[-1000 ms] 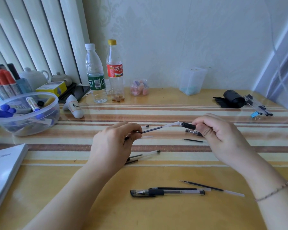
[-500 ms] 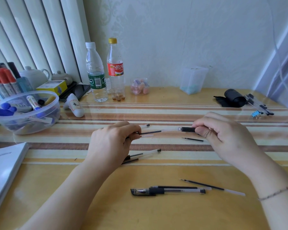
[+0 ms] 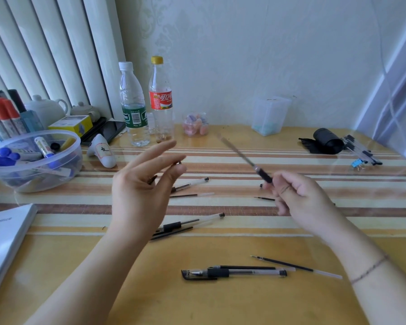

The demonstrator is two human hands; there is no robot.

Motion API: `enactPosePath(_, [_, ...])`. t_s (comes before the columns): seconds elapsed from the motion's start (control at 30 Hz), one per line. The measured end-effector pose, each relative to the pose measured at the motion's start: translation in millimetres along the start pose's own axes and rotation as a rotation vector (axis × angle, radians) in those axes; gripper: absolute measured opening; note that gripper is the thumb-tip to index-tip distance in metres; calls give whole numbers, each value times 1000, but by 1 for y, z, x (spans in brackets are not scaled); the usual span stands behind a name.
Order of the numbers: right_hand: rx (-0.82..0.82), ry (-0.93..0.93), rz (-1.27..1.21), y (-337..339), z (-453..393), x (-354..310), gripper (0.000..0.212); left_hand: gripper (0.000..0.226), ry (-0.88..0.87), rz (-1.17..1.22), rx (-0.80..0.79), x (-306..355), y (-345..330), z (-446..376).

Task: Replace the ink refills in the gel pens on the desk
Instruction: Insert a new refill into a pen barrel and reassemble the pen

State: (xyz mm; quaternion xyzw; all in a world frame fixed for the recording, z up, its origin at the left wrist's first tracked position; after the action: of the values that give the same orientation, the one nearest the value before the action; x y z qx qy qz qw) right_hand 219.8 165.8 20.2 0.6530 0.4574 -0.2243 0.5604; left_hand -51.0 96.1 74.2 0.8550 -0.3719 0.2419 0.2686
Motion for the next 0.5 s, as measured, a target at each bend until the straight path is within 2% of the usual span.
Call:
enactPosePath(0.07, [25,-92,-358,-7,1,1,32,14,6,-48,-25,-1,-3,1])
enactPosePath(0.17, [42,-88,-573,-13,2,-8,28,15,-7,-168,-123,1,-17,7])
enactPosePath(0.4, [25,-2,-491,-19,4,-20,23,16,124,-94,-243,-11,-26,9])
enactPosePath(0.5, [-5,90,-192,-21,7,-28,16,20,193,69,-289,-13,-30,10])
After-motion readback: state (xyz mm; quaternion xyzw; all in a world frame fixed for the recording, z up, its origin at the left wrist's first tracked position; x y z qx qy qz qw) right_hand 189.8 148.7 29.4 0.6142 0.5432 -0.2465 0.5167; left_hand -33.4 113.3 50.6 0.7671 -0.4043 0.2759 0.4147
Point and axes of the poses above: each hand's wrist, its own z-axis away from the middle knuckle, its own y-axis out of the back of the hand, x = y × z, the point moved 8 cm from there along -z, towards the middle knuckle, and after that the axes turned 2 degrees about y, right-handed, at the moved point
